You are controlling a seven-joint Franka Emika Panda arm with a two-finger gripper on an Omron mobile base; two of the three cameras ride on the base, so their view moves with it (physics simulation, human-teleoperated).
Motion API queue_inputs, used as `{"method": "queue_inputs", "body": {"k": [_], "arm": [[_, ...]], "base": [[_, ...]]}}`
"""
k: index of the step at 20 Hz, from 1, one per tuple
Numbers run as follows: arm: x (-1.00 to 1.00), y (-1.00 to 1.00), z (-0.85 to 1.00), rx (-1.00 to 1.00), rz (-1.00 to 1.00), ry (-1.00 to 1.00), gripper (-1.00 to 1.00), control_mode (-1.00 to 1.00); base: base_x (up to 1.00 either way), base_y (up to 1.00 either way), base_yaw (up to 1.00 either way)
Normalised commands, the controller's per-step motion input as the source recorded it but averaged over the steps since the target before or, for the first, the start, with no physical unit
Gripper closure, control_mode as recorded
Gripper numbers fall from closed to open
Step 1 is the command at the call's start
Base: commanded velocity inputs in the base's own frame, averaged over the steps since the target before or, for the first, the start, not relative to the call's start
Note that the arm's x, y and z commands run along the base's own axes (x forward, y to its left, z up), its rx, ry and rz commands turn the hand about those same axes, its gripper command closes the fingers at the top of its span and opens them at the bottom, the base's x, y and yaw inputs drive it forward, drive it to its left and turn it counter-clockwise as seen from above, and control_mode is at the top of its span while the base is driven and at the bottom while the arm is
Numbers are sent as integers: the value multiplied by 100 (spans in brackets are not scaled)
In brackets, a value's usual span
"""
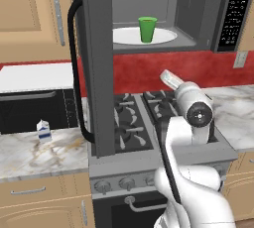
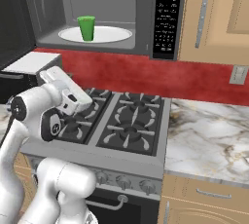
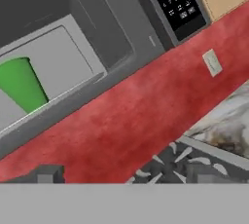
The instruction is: Place the microwavable item in the microwave. Then, close the microwave door and press the start button.
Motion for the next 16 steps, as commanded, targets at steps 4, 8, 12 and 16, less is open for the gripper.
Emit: {"method": "queue_inputs", "body": {"k": [4, 8, 12, 16], "arm": [[0, 0, -47, -50, -21, 0, -100, -100], [-5, 0, -63, -49, -21, -8, -100, -100], [-14, -2, -82, -47, -18, -23, -100, -100], [-29, 0, -67, -45, -19, -28, -100, -100]], "base": [[0, 0, 0], [0, 0, 0], [0, 0, 0], [0, 0, 0]]}}
